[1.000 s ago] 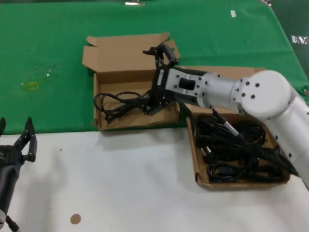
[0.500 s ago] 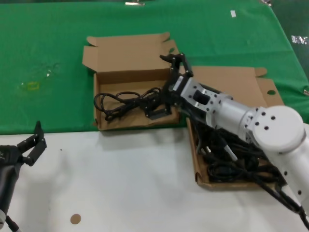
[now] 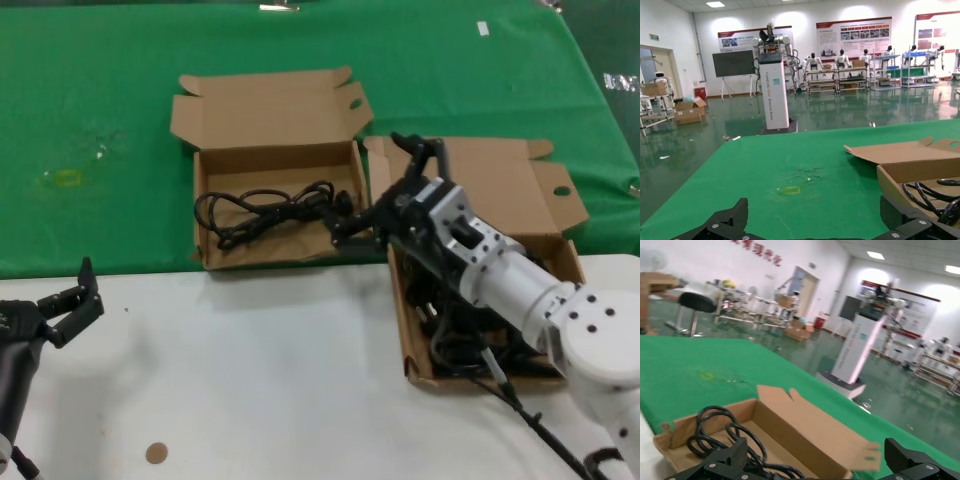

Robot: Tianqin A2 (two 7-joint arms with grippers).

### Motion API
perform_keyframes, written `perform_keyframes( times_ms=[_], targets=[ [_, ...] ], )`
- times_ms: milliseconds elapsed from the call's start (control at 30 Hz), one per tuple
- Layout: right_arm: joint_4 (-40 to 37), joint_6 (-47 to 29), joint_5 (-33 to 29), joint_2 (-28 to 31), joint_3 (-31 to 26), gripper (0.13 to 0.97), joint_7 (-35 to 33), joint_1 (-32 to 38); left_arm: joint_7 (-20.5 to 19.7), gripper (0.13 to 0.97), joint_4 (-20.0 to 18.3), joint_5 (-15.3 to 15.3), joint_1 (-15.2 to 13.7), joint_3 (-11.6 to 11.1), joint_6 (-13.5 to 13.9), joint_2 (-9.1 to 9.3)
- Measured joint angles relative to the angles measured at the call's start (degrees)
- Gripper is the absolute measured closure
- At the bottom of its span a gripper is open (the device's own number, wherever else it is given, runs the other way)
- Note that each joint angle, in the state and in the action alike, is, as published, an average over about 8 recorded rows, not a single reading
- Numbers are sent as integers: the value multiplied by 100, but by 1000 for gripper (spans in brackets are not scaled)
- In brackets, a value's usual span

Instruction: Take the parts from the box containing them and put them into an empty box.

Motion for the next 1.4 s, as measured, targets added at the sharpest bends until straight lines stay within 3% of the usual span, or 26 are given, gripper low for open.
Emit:
perform_keyframes(
  times_ms=[167,467,933,1400],
  targets=[
    [266,290,224,11,218,129,82,-411,2,184,0,-1,0,0,0,0],
    [746,813,629,31,613,129,230,-1154,3,133,0,-1,0,0,0,0],
    [1423,1549,1199,60,1169,129,440,-2202,1,132,0,-1,0,0,0,0],
    [1477,1610,1244,62,1214,129,457,-2285,1,132,0,-1,0,0,0,0]
  ],
)
